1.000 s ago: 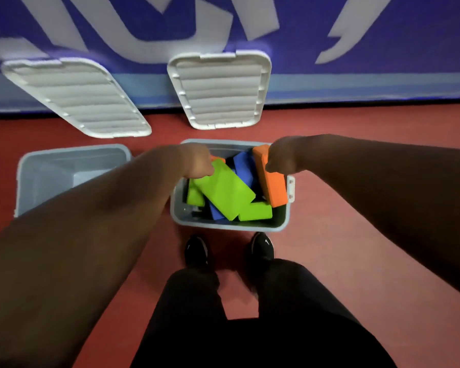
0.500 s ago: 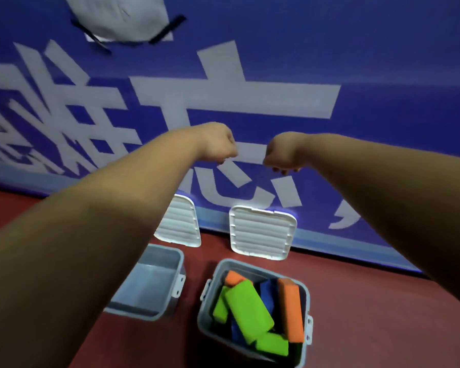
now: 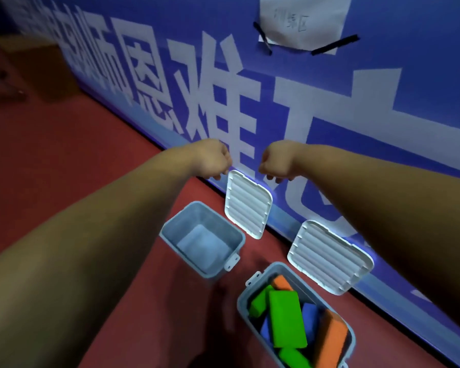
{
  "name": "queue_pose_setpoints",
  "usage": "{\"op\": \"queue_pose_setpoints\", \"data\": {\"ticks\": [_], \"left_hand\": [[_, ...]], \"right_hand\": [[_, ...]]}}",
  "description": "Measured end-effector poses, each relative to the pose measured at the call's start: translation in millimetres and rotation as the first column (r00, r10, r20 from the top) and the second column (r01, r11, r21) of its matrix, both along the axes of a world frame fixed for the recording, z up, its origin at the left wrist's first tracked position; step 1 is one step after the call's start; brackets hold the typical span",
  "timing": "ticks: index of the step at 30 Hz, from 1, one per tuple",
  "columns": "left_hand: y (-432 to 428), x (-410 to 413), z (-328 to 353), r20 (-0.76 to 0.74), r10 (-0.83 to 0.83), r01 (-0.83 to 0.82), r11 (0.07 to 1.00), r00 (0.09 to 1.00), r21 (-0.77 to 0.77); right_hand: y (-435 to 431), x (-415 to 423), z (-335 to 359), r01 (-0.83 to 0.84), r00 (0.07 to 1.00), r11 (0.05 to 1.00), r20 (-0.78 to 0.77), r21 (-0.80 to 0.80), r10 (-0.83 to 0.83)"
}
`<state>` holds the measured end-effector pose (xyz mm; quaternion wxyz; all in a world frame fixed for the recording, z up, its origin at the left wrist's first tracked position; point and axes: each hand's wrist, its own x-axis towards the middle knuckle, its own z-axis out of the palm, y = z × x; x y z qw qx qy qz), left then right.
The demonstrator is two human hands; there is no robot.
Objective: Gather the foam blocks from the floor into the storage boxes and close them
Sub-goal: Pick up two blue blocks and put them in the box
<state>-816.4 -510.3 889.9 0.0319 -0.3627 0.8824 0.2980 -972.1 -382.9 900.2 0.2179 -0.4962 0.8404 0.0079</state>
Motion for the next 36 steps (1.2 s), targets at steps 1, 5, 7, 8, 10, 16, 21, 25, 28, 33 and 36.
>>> {"op": "queue_pose_setpoints", "data": {"ticks": [1,5,7,8,10,16,21,25,28,33,36], "left_hand": [[-7.6,17.5,-7.1,0.007,0.018,-0.018,1.0,1.0,0.004],[-35.9,99.0,-27.7,0.049,0.04,-0.042,0.999,0.998,0.035],[-50.6,148.2,-32.2,0.044,0.07,-0.073,0.995,0.997,0.07],[-57.9,175.1,-33.8,0.037,0.088,-0.091,0.993,0.995,0.077],[-72.8,235.4,-37.9,0.03,0.127,-0.129,0.988,0.991,0.088],[-116.4,452.7,-51.0,0.135,0.28,-0.291,0.954,0.951,0.068],[-134.5,650.0,-62.9,0.174,0.508,-0.508,0.86,0.844,-0.046],[-117.3,780.7,-87.0,0.201,0.671,-0.679,0.733,0.713,-0.036],[-91.7,854.4,-108.7,0.215,0.747,-0.769,0.638,0.629,0.03],[-51.8,935.2,-135.8,0.211,0.867,-0.893,0.436,0.451,0.116],[-38.0,971.5,-150.9,0.228,0.918,-0.939,0.286,0.326,0.19]], "right_hand": [[-10.6,16.0,-3.5,-0.027,1.0,1.0,-0.001,0.015,0.027],[-48.3,82.2,-13.4,-0.086,0.996,0.994,0.017,0.073,0.085],[-70.1,120.1,-12.7,-0.101,0.995,0.992,0.012,0.077,0.101],[-81.9,142.1,-11.5,-0.109,0.994,0.991,0.01,0.072,0.109],[-109.2,191.5,-11.3,-0.124,0.992,0.99,0.013,0.059,0.124],[-207.2,399.5,-31.4,-0.293,0.954,0.952,-0.036,0.09,0.297],[-269.8,611.2,-50.0,-0.548,0.836,0.831,0.039,0.092,0.547],[-282.8,744.6,-62.7,-0.717,0.696,0.687,0.059,0.118,0.716],[-287.3,818.5,-77.6,-0.796,0.6,0.585,0.069,0.158,0.797],[-293.1,911.8,-103.7,-0.892,0.428,0.402,0.101,0.206,0.898],[-307.7,957.9,-120.3,-0.92,0.337,0.302,0.109,0.25,0.935]]}}
